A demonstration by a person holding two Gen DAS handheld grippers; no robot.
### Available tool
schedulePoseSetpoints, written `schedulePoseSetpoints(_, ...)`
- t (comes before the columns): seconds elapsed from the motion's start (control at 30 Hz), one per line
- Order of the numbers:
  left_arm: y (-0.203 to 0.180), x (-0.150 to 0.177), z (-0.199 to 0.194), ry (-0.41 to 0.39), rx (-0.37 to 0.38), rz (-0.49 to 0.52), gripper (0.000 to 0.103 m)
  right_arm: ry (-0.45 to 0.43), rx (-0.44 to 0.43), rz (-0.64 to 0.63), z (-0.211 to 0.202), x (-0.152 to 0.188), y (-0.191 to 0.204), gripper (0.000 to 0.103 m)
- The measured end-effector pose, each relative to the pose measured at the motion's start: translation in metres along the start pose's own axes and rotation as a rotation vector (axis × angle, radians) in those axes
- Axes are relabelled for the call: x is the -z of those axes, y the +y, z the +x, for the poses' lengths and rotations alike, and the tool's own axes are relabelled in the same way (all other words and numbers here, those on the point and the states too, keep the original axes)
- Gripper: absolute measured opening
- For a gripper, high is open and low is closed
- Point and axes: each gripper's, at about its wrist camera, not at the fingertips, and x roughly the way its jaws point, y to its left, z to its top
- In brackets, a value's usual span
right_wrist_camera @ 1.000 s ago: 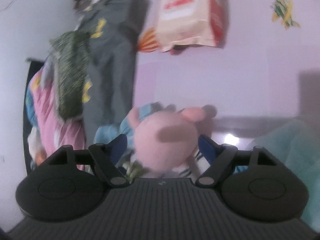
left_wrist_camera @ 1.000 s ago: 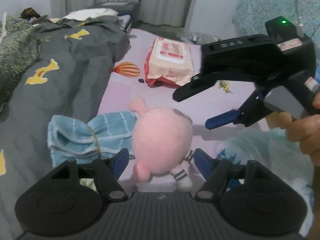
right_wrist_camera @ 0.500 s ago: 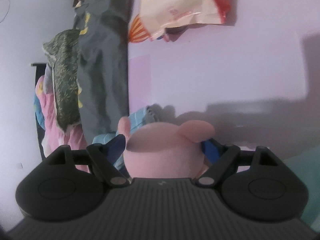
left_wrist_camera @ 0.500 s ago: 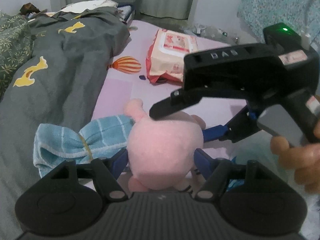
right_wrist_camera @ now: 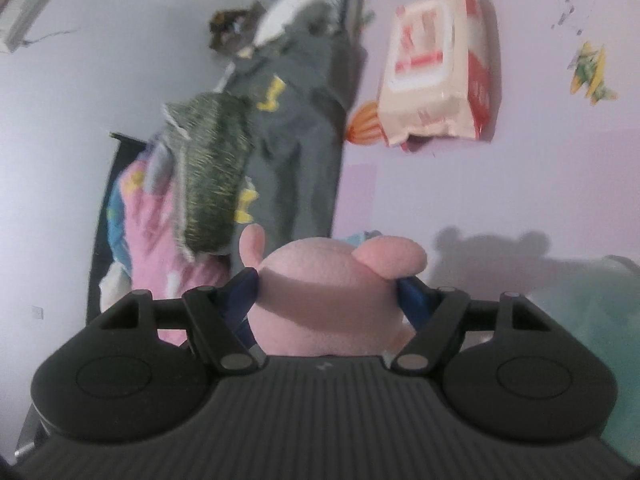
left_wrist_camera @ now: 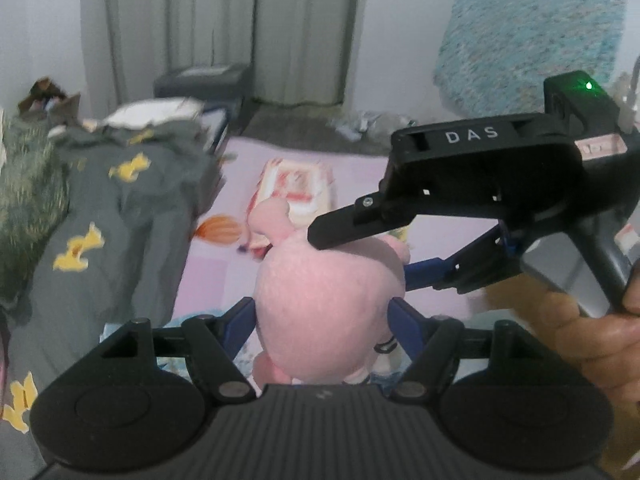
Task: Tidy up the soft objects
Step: 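Carry the pink plush toy with the right gripper into the box and release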
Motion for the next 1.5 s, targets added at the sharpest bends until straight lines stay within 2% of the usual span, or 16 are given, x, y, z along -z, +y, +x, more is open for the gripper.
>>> schedulePoseSetpoints(0.23,-0.066,-0.007,-0.037,-0.060,0.088,0.083,0.074,-0.132,-0.018,0.000,-0.100,0.032,-0.005,0.073)
schedulePoseSetpoints(0.4,-0.120,-0.005,-0.044,-0.050,0.230,0.127,0.074,-0.234,0.014,0.052,-0.171,0.063,-0.033,0.073)
schedulePoseSetpoints(0.5,-0.155,0.001,-0.039,-0.024,0.327,0.163,0.075,-0.297,0.049,0.106,-0.214,0.085,-0.061,0.073)
schedulePoseSetpoints(0.6,-0.191,0.009,-0.028,0.021,0.392,0.217,0.075,-0.350,0.097,0.170,-0.248,0.109,-0.090,0.073)
schedulePoseSetpoints(0.7,-0.215,0.018,-0.016,0.057,0.413,0.261,0.075,-0.403,0.153,0.228,-0.277,0.130,-0.121,0.073)
schedulePoseSetpoints(0.83,-0.218,0.026,-0.012,0.062,0.408,0.266,0.075,-0.479,0.270,0.260,-0.304,0.146,-0.150,0.073)
schedulePoseSetpoints(1.0,-0.196,0.027,-0.016,0.038,0.360,0.238,0.075,-0.541,0.560,0.181,-0.305,0.142,-0.168,0.074)
schedulePoseSetpoints(1.1,-0.179,0.024,-0.020,0.041,0.331,0.208,0.075,-0.540,0.788,0.087,-0.281,0.133,-0.177,0.076)
schedulePoseSetpoints(1.17,-0.171,0.024,-0.017,0.048,0.313,0.196,0.075,-0.512,0.887,0.023,-0.260,0.129,-0.183,0.076)
schedulePoseSetpoints(1.23,-0.161,0.026,-0.014,0.055,0.299,0.179,0.075,-0.463,0.891,0.013,-0.246,0.129,-0.188,0.075)
schedulePoseSetpoints(1.27,-0.157,0.026,-0.013,0.058,0.295,0.170,0.075,-0.445,0.896,0.014,-0.242,0.129,-0.189,0.080)
schedulePoseSetpoints(1.33,-0.149,0.027,-0.011,0.062,0.294,0.151,0.075,-0.422,0.888,0.005,-0.237,0.134,-0.187,0.083)
schedulePoseSetpoints(1.43,-0.138,0.028,-0.011,0.058,0.292,0.135,0.075,-0.403,0.807,0.008,-0.240,0.142,-0.179,0.083)
schedulePoseSetpoints(1.5,-0.131,0.029,-0.011,0.054,0.290,0.127,0.075,-0.384,0.710,0.039,-0.246,0.147,-0.177,0.083)
